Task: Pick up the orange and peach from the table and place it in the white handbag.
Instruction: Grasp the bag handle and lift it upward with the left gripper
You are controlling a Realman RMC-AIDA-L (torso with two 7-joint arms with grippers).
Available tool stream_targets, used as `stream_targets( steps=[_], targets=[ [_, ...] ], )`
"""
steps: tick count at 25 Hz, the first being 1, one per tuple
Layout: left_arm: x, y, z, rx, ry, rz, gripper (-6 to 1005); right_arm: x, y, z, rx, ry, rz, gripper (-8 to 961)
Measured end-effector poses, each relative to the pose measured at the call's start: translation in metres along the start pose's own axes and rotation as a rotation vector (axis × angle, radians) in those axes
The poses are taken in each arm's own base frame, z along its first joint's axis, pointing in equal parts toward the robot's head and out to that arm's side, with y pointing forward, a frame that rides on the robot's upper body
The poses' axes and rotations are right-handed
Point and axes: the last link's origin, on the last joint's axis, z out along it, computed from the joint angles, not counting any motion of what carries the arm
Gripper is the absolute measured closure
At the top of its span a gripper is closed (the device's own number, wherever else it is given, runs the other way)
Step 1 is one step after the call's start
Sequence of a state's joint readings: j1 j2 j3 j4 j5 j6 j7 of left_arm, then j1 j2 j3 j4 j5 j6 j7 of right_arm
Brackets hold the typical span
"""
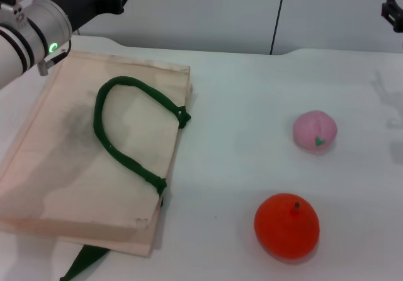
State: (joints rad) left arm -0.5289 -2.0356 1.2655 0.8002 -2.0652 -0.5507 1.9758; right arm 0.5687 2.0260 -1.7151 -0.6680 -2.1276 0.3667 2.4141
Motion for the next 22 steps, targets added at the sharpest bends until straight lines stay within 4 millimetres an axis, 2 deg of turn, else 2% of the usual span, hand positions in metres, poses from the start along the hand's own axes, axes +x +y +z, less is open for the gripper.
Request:
stream_targets(
  steps=[22],
  targets=[
    [-0.0018, 0.0004, 0.0005, -0.001, -0.006, 0.000, 680, 0.0004, -0.0007, 0.0001, 0.001, 0.001, -0.001, 94]
  ],
)
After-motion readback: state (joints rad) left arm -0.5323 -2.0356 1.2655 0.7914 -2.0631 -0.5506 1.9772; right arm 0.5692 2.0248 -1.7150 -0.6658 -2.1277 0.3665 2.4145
